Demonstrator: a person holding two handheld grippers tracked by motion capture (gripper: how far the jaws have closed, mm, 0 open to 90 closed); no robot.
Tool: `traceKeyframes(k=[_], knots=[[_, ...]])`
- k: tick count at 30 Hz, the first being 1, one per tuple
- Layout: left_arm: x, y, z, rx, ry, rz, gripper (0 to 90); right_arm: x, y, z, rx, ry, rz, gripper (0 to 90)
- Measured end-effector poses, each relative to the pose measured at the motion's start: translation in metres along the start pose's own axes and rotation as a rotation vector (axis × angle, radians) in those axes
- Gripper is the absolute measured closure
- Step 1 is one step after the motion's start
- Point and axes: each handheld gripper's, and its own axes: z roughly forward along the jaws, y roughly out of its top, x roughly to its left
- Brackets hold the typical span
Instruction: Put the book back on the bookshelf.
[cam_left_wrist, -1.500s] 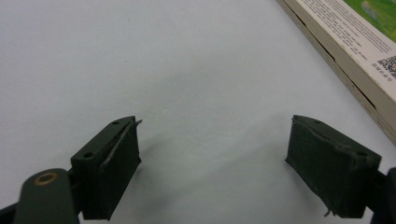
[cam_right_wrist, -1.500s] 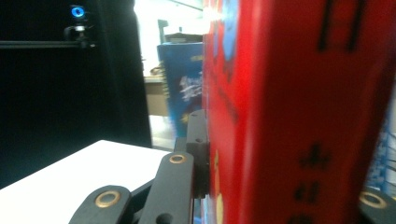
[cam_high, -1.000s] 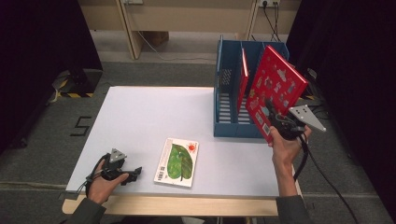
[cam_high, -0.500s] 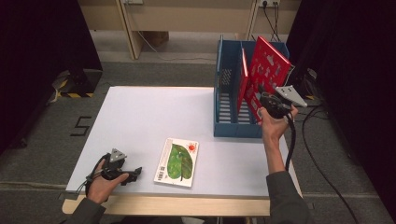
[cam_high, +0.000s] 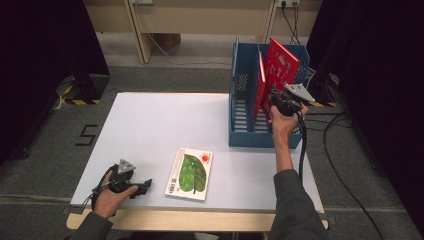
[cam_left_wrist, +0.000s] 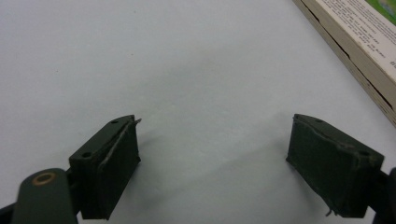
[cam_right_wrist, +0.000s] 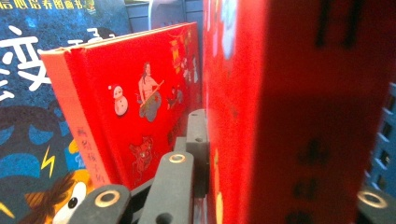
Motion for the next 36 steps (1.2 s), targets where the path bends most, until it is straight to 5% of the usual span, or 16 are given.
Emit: traceKeyframes(k=[15, 23, 28, 36], knots=[[0.000, 0.000, 0.000, -0.002, 0.001, -0.002, 15.3, 0.004, -0.011, 0.033, 0.058, -0.005, -0.005, 79.0], [0.000, 0.000, 0.000, -0.001, 0.002, -0.002, 15.3, 0.003, -0.011, 0.035, 0.086, 0.006, 0.012, 78.2], [-0.001, 0.000, 0.000, -0.002, 0.004, -0.003, 15.4, 0.003, -0.008, 0.035, 0.132, 0.009, 0.066, 76.1], [-0.001, 0.000, 0.000, -0.002, 0.004, -0.004, 15.4, 0.006, -0.008, 0.035, 0.170, 0.027, 0.043, 74.5]])
